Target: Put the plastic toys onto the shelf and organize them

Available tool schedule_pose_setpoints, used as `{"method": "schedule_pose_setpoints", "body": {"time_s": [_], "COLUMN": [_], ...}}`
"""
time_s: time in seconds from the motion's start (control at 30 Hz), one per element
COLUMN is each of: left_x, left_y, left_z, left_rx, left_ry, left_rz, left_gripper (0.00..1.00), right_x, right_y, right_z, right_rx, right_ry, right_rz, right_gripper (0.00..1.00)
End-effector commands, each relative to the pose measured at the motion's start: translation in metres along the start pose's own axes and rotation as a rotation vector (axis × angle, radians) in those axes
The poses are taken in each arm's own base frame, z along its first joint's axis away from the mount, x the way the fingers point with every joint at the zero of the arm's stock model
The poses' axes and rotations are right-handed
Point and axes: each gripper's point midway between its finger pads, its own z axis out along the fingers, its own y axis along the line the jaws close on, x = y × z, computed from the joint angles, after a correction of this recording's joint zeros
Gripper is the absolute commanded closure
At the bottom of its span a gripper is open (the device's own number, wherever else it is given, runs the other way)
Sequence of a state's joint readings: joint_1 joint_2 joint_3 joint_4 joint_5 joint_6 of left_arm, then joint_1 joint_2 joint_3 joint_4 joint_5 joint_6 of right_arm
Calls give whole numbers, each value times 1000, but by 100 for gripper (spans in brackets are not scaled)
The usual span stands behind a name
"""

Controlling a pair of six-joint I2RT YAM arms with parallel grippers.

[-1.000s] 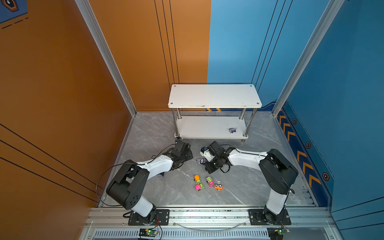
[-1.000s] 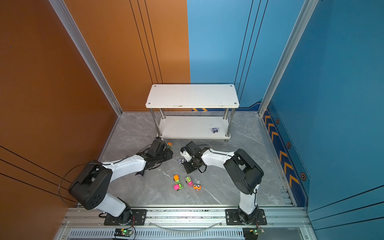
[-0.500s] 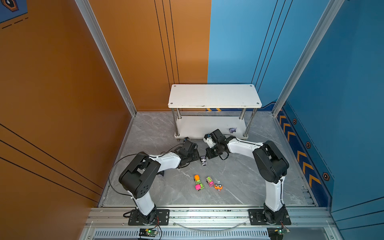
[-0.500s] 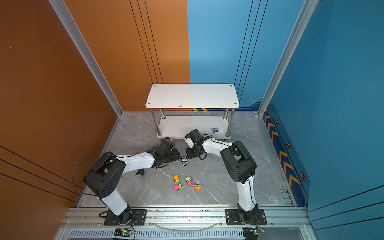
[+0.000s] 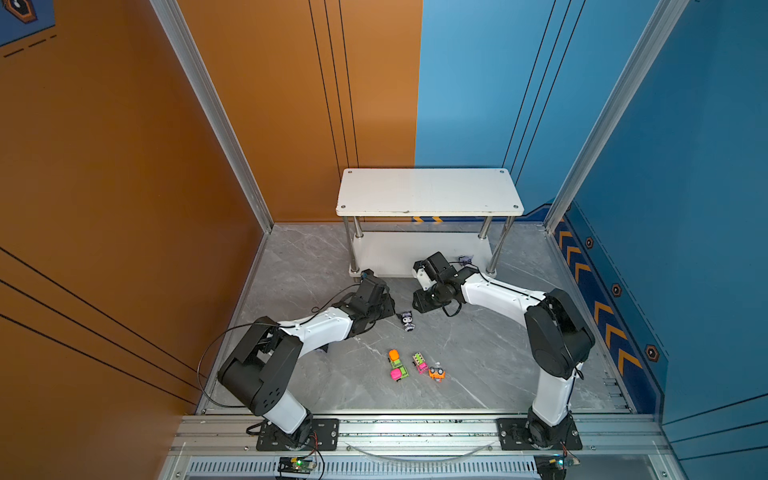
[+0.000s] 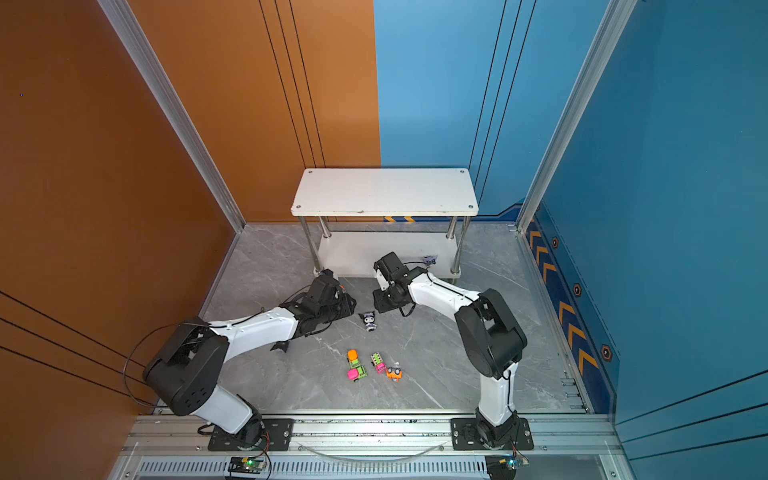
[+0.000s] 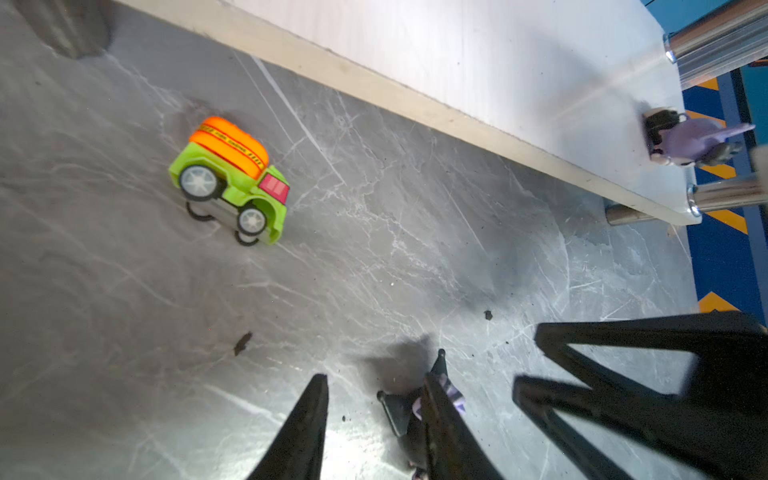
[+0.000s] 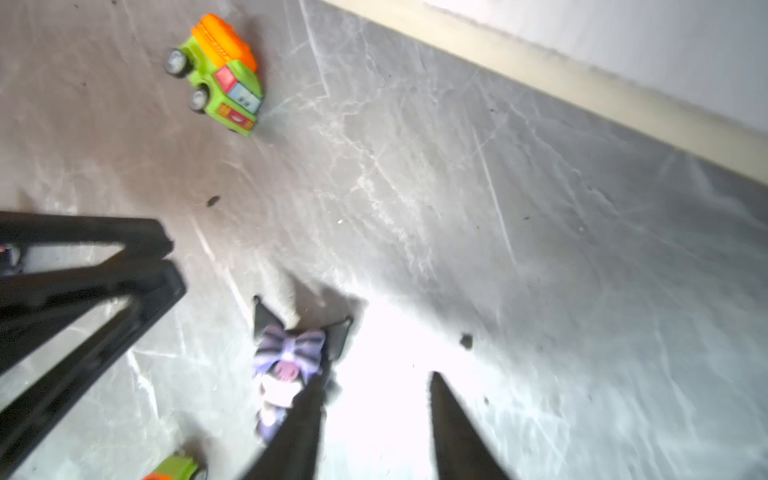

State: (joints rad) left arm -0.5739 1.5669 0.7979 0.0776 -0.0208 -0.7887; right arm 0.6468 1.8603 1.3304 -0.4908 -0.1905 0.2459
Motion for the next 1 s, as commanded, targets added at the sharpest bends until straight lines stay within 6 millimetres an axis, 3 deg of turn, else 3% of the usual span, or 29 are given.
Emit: {"method": "schedule_pose_setpoints", "body": {"time_s": [0.0, 0.27, 0.5, 0.67, 0.73, 0.97], "left_x": [3, 5, 2, -2, -3, 0], "left_y": [18, 40, 61, 69, 71, 89], "left_z": [-8, -33, -56, -70, -76, -103], "left_rx": [-56, -99, -134, -152, -160, -196], "left_ry": [-7, -38, -88, -112, -124, -180], "left_rz": [12, -3, -31, -41, -40, -63], "left_gripper": [61, 60, 59, 59, 58, 58], "right_x": [18, 32, 37, 35, 42, 35], "right_y": [5, 34, 41, 38, 33, 36], "right_z": [-1, 30, 44, 48, 60, 62], "right_rx": [65, 57, 55, 68, 83, 101], "right_ry": [85, 189, 216, 202, 224, 171], "right_rz": [-16, -76, -90, -98, -95, -130], "right_gripper": [42, 39, 41, 52, 57, 83]}}
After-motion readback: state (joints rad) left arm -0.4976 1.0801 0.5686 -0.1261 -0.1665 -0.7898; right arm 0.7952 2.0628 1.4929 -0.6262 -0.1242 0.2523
